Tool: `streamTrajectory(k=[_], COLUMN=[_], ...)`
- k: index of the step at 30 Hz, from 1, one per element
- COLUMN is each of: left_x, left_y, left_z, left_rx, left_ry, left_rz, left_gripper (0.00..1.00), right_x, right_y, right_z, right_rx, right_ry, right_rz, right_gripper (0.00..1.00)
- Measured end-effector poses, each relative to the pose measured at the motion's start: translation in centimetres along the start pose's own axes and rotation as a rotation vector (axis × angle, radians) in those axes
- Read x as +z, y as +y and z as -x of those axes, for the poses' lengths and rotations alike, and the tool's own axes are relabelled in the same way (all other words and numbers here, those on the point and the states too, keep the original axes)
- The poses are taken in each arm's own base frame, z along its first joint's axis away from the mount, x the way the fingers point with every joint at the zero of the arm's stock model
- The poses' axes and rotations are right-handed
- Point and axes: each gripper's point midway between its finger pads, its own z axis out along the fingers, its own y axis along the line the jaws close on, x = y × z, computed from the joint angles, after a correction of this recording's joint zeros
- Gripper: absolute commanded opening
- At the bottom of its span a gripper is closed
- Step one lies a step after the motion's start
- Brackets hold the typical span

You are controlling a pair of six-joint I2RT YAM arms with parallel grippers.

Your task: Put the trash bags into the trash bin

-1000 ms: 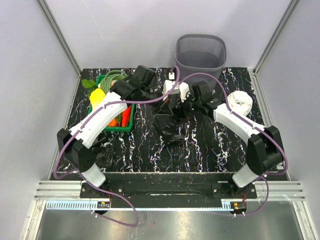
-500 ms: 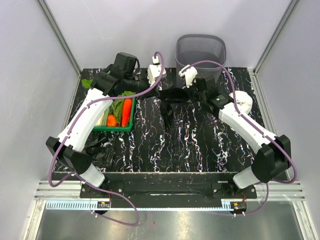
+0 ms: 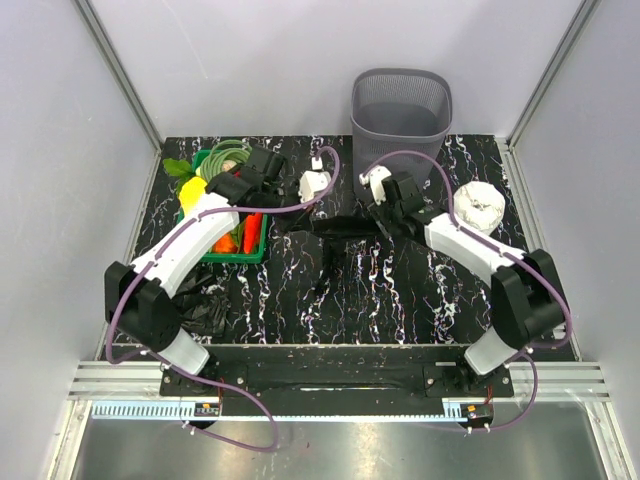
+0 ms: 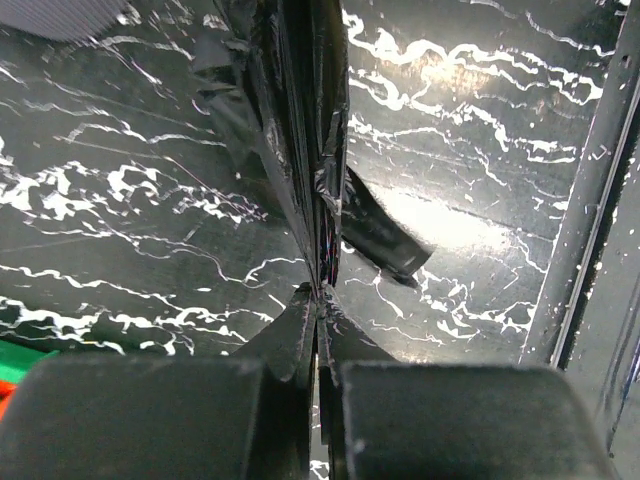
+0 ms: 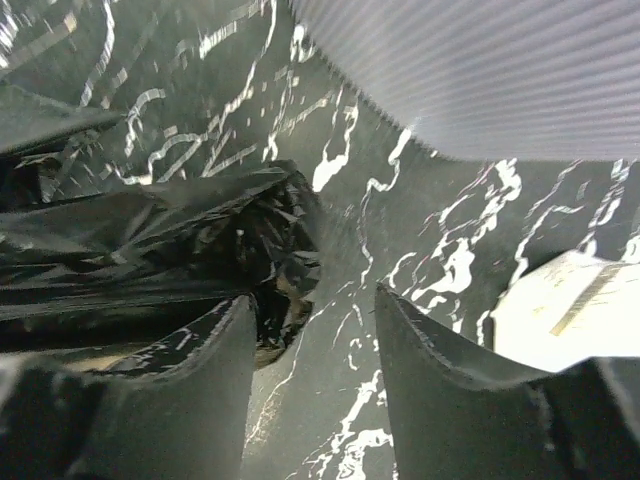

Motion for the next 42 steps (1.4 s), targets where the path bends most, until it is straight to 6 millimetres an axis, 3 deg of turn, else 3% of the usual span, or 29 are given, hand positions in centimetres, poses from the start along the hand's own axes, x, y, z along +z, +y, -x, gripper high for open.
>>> streamTrajectory(k=[3,5,13,19,21,25,30,36,39,42], left_x=[1.3,1.5,1.4,-0.1,-0.8,-3.0,-3.7,-0.4,2.0,3.7], left_y=[0.0,0.0,1.2,3.0,3.6,4.1,3.2,0.8,-0.4,-1.3], left_z=[-1.8,-2.0,-1.3,-0.8,0.3,3.3,6.0,5.9,5.0,4.3], left_rx=[-0.021,-0.019,0.011,-0.024,-0.031,-0.025,0.032,0.054,0.037,0.028], left_ry=[0.03,0.032,0.008,-0.009,-0.031,-0.091,-0.133,-0.097,-0.065,-0.039], left_rz=[-0.018,-0.019,0.035,0.114,0.137,0.159,0.152,0.058,-0.008,-0.06], left_gripper=[0.0,0.0,0.0,0.0,0.0,0.0,0.0,0.09,0.11,0.12], right_x=[1.6,2.0,2.3,1.9,1.0,-2.6,-7.0,-10.8,-11.0,-10.7], right_y=[0.6,0.2,-1.7,-2.6,-2.6,-1.4,2.0,5.6,6.3,7.0], right_z=[-3.2,-3.9,-4.1,-3.5,-2.8,-1.9,-1.4,-0.2,0.9,0.7], right_rx=[0.004,0.018,0.067,0.082,0.086,0.094,0.063,0.044,0.043,0.05], right_ry=[0.085,0.104,0.099,0.068,0.039,-0.018,-0.052,-0.073,-0.092,-0.079], right_rz=[0.02,0.016,-0.013,-0.03,-0.007,0.17,0.461,0.75,0.819,0.855], right_gripper=[0.58,0.58,0.59,0.63,0.66,0.7,0.72,0.76,0.78,0.78])
